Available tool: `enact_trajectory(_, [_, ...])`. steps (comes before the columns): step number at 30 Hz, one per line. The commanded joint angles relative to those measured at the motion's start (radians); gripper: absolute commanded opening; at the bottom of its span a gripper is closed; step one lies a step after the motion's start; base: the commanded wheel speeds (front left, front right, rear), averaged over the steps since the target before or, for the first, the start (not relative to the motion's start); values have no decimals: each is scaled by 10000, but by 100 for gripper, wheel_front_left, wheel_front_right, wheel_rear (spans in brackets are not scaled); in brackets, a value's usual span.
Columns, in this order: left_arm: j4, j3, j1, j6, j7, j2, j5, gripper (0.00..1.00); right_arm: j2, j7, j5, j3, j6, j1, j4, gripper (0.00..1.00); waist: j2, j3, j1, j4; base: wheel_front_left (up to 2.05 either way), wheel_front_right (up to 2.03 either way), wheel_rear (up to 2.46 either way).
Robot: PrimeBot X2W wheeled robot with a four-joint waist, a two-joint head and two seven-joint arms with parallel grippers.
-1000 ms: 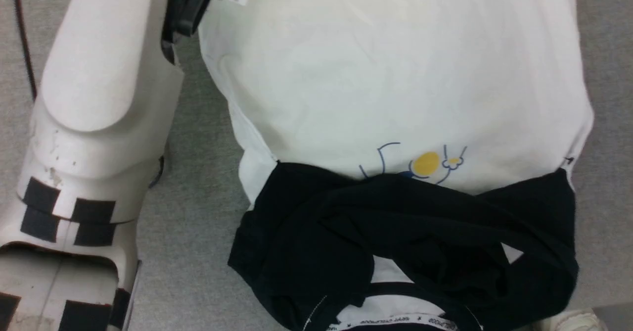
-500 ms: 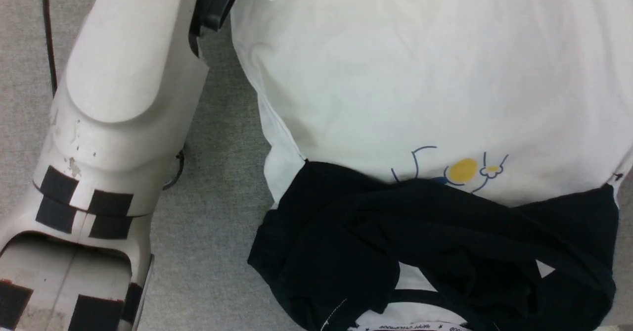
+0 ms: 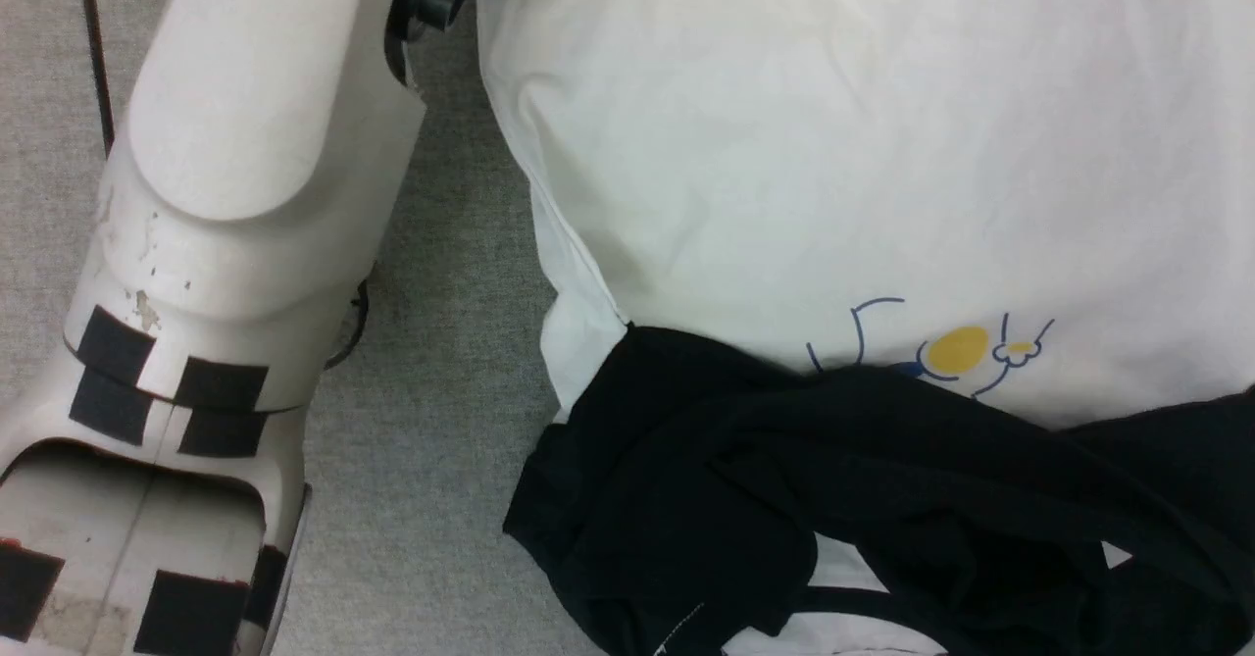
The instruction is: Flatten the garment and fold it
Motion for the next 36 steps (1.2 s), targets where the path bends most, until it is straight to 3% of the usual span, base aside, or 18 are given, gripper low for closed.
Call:
enact_trajectory(1, [208,-64,11,78,-26,46,-25,0,-22,-201,-88,17,-9,-21,59,0,0,41,1,12,0,0,0])
enact_trajectory(13, [103,440,-331,129,-2204,288,-160,0,-472,-2708,-254,-34,-9,-286,218,0,0,-566,1,-164,0,0,0])
enact_trajectory(23, [-31,793,-7,13,-3589,578,-439,0,-825,-3790,196,171,-9,72,458,0,0,-1628,1,-287,0,0,0])
enact_trajectory(30, [-763,550,1377,-567,-4413,729,-822,0,-1038,-4382,951,643,-9,1322,-238,0,0,-2799,1,-205,0,0,0])
enact_trajectory(36, [-2212,237,3681,-819,-4863,1023,-1240,0,-1313,-4694,1614,649,-9,3390,-1398,0,0,-4141,1,-113,0,0,0])
